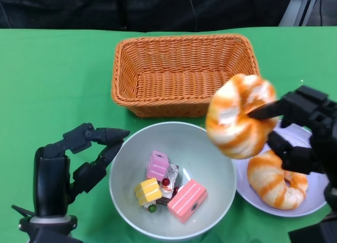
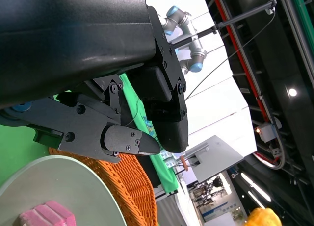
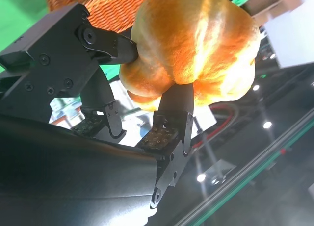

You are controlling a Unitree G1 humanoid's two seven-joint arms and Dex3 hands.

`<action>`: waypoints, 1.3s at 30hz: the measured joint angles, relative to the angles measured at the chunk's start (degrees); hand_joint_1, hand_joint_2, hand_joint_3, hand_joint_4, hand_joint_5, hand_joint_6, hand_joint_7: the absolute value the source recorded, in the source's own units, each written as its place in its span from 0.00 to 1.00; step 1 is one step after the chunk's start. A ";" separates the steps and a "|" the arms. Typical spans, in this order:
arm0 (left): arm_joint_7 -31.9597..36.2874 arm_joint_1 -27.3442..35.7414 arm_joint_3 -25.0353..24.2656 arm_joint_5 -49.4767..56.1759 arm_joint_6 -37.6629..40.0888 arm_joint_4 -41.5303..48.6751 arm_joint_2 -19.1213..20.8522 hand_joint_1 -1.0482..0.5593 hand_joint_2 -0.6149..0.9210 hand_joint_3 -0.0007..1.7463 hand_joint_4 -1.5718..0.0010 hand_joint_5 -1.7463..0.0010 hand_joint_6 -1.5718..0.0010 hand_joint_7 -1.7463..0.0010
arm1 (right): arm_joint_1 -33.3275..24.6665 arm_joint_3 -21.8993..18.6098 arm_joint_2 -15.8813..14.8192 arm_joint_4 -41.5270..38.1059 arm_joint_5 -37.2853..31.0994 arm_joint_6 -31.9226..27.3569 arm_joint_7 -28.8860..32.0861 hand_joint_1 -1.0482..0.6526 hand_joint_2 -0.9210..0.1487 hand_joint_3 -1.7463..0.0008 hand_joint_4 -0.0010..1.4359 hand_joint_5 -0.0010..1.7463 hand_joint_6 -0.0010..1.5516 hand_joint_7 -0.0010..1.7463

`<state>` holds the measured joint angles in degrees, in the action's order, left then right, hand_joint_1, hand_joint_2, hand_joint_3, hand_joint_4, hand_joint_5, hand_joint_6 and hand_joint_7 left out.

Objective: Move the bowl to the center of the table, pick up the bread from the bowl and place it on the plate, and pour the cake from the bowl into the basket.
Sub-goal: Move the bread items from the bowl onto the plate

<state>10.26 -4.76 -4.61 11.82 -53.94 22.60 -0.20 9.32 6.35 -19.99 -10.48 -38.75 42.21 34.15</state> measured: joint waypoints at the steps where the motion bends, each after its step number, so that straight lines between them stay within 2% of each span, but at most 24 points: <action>1: 0.00 -0.06 -0.02 0.00 -0.01 0.04 0.01 0.50 1.00 0.12 0.47 0.43 0.35 0.72 | -0.35 -0.55 -0.04 -0.04 0.14 0.00 -0.13 0.58 0.54 0.32 0.53 0.97 0.48 0.70; 6: 0.00 -0.48 -0.15 -0.07 -0.04 0.40 0.31 0.50 1.00 0.12 0.47 0.42 0.35 0.72 | -2.43 -3.17 -0.81 -2.90 0.20 0.10 0.39 0.59 0.52 0.35 0.54 0.96 0.49 0.67; 9: -0.01 -0.55 -0.33 -0.19 -0.04 0.72 0.64 0.50 1.00 0.12 0.47 0.42 0.35 0.71 | -3.58 -3.77 -0.99 -4.21 -0.38 -0.71 1.19 0.57 0.51 0.37 0.52 0.97 0.49 0.65; 14: -0.01 -0.73 -0.57 -0.22 -0.17 1.08 0.92 0.50 1.00 0.12 0.47 0.42 0.35 0.71 | -5.55 -4.97 -1.17 -7.73 -0.90 -2.37 2.33 0.58 0.47 0.43 0.55 0.94 0.56 0.54; 21: 0.00 -0.89 -0.60 -0.20 -0.21 1.11 1.07 0.50 1.00 0.12 0.47 0.42 0.35 0.71 | -7.00 -4.92 -1.28 -13.21 -0.97 -4.09 3.56 0.58 0.41 0.49 0.55 0.92 0.59 0.48; 34: -0.03 -0.42 -0.54 -0.49 -0.37 0.83 1.05 0.51 1.00 0.11 0.46 0.43 0.35 0.71 | -7.01 -2.87 -1.27 -19.10 -1.87 -4.10 7.38 0.57 0.35 0.52 0.54 0.94 0.60 0.47; 36: -0.03 0.19 -0.51 -0.75 -0.44 0.54 1.06 0.51 1.00 0.11 0.46 0.44 0.35 0.71 | -6.94 -2.71 -1.24 -20.12 -1.55 -4.08 7.39 0.58 0.30 0.59 0.52 0.95 0.59 0.45; 39: -0.15 1.03 -0.31 -1.20 -0.48 0.02 1.06 0.51 1.00 0.10 0.46 0.45 0.35 0.71 | -6.52 -2.49 -1.06 -21.98 -0.63 -4.02 7.39 0.59 0.27 0.63 0.52 0.96 0.59 0.45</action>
<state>10.11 -3.73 -4.92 10.62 -54.42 22.62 0.87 2.80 3.86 -21.05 -32.46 -39.38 38.19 41.53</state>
